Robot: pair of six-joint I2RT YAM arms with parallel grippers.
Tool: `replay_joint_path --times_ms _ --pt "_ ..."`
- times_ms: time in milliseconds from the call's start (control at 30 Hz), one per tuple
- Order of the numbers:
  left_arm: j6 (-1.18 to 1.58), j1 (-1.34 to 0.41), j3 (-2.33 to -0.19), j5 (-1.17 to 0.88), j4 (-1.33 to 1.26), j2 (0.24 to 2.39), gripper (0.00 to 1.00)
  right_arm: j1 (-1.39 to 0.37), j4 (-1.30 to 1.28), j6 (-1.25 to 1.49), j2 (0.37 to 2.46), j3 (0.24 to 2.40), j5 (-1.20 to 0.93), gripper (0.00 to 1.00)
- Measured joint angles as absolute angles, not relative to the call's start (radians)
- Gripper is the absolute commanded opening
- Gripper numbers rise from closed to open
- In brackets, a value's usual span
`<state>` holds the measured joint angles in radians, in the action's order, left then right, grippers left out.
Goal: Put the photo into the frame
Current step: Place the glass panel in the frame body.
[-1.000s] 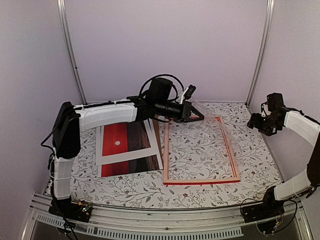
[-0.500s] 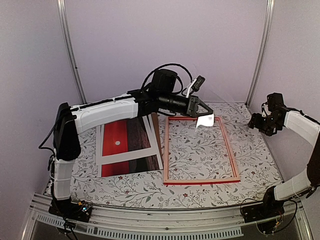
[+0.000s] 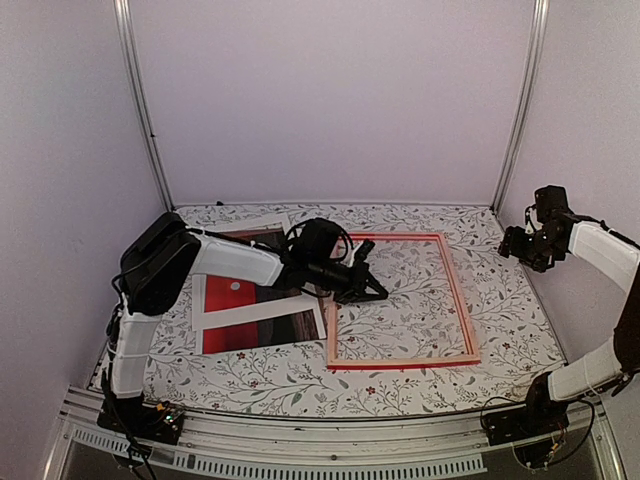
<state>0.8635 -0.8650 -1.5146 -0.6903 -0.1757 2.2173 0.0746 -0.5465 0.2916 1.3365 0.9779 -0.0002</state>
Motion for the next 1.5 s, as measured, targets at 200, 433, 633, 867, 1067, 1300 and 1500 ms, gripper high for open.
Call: replay_joint_path --times_ms 200,433,633,867,1067,1300,1500 --pt "0.91 -0.842 -1.419 -0.649 -0.221 2.217 0.0 0.075 -0.546 0.29 1.336 0.978 -0.001 0.76" --pt "0.911 -0.821 -1.368 -0.596 -0.233 2.216 0.0 0.075 -0.546 0.287 1.337 0.978 -0.022 0.75" --pt "0.909 -0.812 -1.343 -0.551 -0.229 2.21 0.0 0.074 -0.546 0.286 1.339 0.978 -0.041 0.75" --pt "0.909 -0.807 -1.338 -0.533 -0.225 2.194 0.0 0.069 -0.545 0.283 1.348 0.978 -0.056 0.74" --pt "0.91 -0.804 -1.322 -0.525 -0.224 2.168 0.0 0.055 -0.545 0.276 1.351 0.978 -0.062 0.74" --pt "0.91 -0.802 -1.312 -0.52 -0.227 2.157 0.0 0.03 -0.541 0.272 1.366 0.978 -0.067 0.75" --pt "0.91 -0.802 -1.312 -0.523 -0.227 2.157 0.0 -0.008 -0.522 0.268 1.385 0.973 -0.09 0.76"
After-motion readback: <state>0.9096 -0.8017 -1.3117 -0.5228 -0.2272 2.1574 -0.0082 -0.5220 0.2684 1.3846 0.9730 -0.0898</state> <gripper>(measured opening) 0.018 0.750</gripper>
